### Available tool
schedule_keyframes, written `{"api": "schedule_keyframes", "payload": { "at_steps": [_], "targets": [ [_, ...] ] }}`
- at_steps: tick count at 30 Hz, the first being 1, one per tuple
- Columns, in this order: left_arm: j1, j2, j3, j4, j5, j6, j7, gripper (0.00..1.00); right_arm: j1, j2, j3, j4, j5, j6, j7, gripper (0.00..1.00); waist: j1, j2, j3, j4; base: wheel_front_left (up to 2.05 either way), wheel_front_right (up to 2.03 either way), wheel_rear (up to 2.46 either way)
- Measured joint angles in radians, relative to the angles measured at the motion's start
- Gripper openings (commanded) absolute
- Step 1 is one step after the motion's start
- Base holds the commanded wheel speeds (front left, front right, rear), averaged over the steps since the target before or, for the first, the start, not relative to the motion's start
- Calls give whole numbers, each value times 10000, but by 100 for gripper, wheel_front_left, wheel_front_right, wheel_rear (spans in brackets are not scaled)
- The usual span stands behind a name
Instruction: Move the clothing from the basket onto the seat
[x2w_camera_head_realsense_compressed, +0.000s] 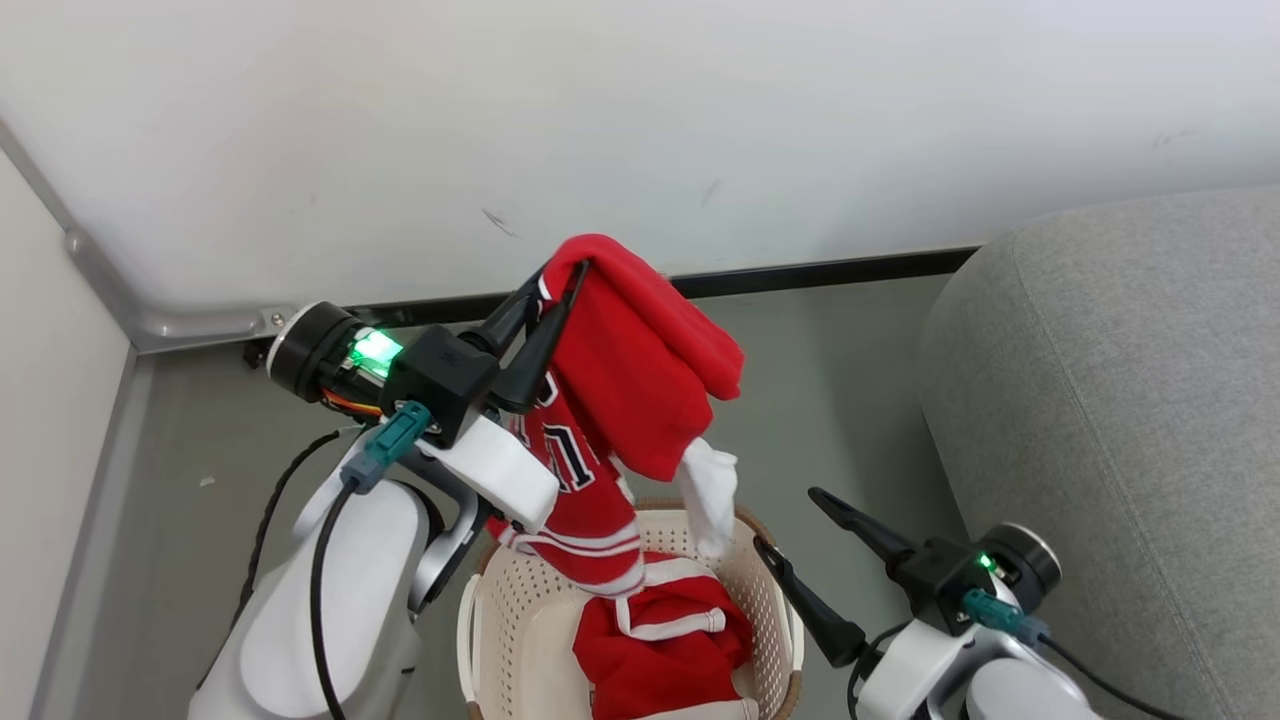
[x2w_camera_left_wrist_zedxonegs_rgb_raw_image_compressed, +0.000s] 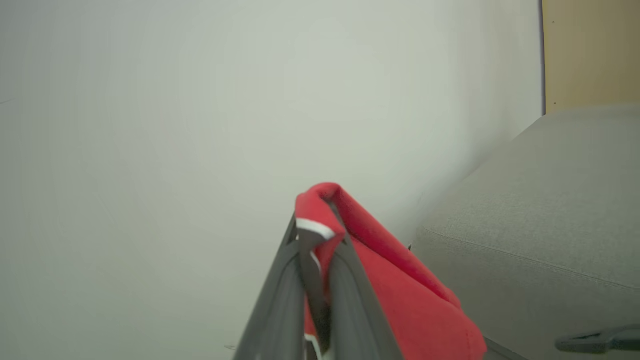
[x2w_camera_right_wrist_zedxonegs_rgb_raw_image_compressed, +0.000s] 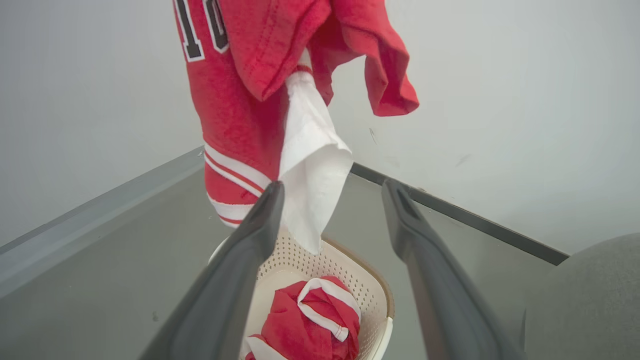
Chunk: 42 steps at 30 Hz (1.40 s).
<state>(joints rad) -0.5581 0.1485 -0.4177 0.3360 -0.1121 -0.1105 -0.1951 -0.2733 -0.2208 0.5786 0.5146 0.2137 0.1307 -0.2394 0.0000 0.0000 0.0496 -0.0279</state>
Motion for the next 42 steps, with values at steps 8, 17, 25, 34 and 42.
{"api": "schedule_keyframes", "payload": {
  "at_steps": [8,17,25,34,42],
  "targets": [
    [-1,-157,-424,-295,-111,-88,238,0,-843,-276,587,297,332,0,113,100,0,0,-213,65,0,0,0],
    [-1,-238,-809,-623,-213,-128,453,0,-1454,-222,1728,640,832,0,215,100,0,0,-220,232,0,0,0],
    [-7,-245,-1064,-861,-360,-130,556,0,-2148,-213,2403,1170,1147,0,337,100,0,0,-143,352,0,0,0],
    [-13,-297,-1267,-1108,-616,-130,673,0,-2864,-4,3359,1776,1476,0,545,40,0,0,12,504,0,0,0],
    [-12,-94,-1193,-1018,-721,-130,731,0,-3170,8,3804,2006,1741,0,407,0,1,0,131,512,0,0,0]
  ]
}}
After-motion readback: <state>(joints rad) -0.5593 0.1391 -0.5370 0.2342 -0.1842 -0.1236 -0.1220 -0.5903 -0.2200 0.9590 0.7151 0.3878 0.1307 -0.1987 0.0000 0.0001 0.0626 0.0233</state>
